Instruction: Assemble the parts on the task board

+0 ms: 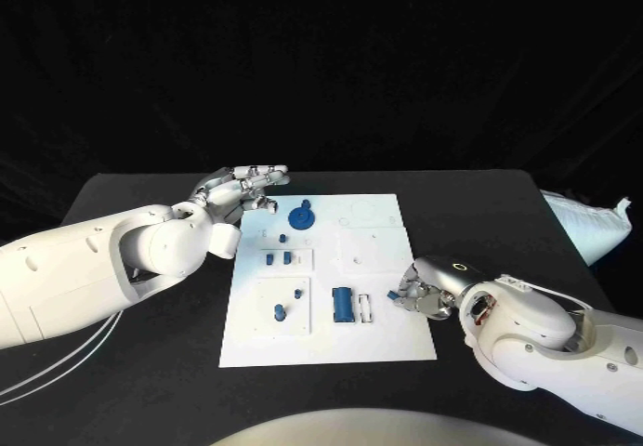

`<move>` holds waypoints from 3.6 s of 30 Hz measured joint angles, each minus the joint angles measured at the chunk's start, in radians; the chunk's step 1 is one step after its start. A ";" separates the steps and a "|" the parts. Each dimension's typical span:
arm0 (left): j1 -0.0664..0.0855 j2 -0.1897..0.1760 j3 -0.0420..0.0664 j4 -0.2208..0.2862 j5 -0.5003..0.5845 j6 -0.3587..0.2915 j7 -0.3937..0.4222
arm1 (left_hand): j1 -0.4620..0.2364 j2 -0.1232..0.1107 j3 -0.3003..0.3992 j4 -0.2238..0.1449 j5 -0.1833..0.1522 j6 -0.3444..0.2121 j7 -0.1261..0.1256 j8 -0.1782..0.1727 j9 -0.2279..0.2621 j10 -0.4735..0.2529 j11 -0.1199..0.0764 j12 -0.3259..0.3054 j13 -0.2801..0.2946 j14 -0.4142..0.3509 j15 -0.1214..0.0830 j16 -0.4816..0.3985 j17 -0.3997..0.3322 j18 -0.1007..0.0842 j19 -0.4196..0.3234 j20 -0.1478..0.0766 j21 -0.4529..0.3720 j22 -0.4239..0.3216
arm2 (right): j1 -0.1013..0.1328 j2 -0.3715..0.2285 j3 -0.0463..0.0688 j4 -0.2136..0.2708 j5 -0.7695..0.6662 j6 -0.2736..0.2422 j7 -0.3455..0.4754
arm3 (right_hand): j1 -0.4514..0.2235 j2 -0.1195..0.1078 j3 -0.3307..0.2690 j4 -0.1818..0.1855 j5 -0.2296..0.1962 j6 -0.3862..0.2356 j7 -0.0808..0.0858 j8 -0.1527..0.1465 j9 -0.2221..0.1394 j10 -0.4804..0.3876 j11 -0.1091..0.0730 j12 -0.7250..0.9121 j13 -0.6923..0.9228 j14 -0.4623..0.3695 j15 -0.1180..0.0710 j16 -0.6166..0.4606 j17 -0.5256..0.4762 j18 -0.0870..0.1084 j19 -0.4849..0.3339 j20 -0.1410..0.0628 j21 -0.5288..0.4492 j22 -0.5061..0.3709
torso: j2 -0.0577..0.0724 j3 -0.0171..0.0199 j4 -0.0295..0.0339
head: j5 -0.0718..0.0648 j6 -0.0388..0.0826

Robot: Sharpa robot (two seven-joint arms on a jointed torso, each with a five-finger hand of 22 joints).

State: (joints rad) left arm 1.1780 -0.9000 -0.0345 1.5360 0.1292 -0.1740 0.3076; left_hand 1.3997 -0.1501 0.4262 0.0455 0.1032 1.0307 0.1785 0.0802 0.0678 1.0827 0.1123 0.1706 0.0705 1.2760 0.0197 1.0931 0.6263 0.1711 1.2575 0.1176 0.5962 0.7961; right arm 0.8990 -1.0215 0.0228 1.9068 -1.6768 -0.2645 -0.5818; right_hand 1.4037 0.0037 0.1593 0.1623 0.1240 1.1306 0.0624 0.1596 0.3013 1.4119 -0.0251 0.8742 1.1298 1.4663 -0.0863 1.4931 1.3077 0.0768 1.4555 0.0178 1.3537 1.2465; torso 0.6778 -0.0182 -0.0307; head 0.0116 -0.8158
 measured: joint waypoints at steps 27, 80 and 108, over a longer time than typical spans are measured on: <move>0.000 -0.004 0.000 0.008 0.000 0.001 -0.001 | 0.000 0.000 0.000 0.000 0.000 0.000 0.000 0.000 0.000 0.000 0.000 0.000 0.000 0.000 0.000 0.000 -0.001 0.000 0.000 0.000 0.000 0.000 | 0.000 0.073 0.001 0.017 0.187 -0.105 -0.009 | -0.088 -0.069 0.094 0.011 0.067 0.023 -0.008 -0.005 0.015 0.009 0.000 0.008 0.014 0.000 0.000 0.000 0.000 0.000 0.000 0.000 0.000 0.002 | 0.001 -0.0003 0.0000 | 0.009 0.000; 0.000 -0.003 0.000 0.010 0.000 0.002 -0.007 | 0.000 0.000 0.000 0.000 0.000 0.000 0.000 0.000 0.000 -0.007 0.000 0.004 0.000 -0.004 0.004 0.000 -0.003 0.000 0.000 0.000 -0.004 -0.001 | 0.002 0.116 0.003 -0.026 0.191 0.018 -0.017 | -0.311 -0.055 -0.065 0.128 0.244 0.063 -0.020 0.010 0.046 0.039 -0.009 0.087 0.077 -0.001 -0.006 0.031 0.000 0.000 0.007 -0.007 0.030 0.050 | 0.000 0.0009 -0.0012 | 0.015 0.003; 0.000 -0.004 0.000 0.007 -0.001 0.008 -0.010 | 0.000 0.000 -0.003 -0.003 0.000 0.000 0.000 0.000 0.000 -0.007 0.000 0.004 -0.001 -0.004 0.004 0.000 -0.004 0.000 0.000 0.000 -0.004 -0.001 | -0.001 0.066 0.001 -0.012 0.201 -0.029 0.004 | -0.217 -0.053 -0.189 0.094 0.099 0.022 -0.004 -0.025 0.050 0.028 0.003 0.041 0.062 0.000 -0.007 0.019 0.000 0.000 0.007 -0.007 0.014 0.025 | 0.000 0.0013 -0.0017 | 0.018 0.010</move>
State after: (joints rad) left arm 1.1781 -0.9037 -0.0342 1.5429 0.1279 -0.1661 0.2974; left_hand 1.3997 -0.1501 0.4233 0.0426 0.1032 1.0307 0.1785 0.0802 0.0678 1.0756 0.1123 0.1742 0.0696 1.2724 0.0233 1.0931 0.6222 0.1711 1.2575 0.1176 0.5925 0.7955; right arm 0.8983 -0.9552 0.0241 1.8945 -1.4755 -0.2938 -0.5776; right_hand 1.1865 -0.0493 -0.0296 0.2564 0.2227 1.1522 0.0580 0.1344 0.3512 1.4396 -0.0226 0.9153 1.1921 1.4665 -0.0931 1.5119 1.3075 0.0768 1.4626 0.0108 1.3677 1.2717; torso 0.6779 -0.0169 -0.0324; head 0.0292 -0.8061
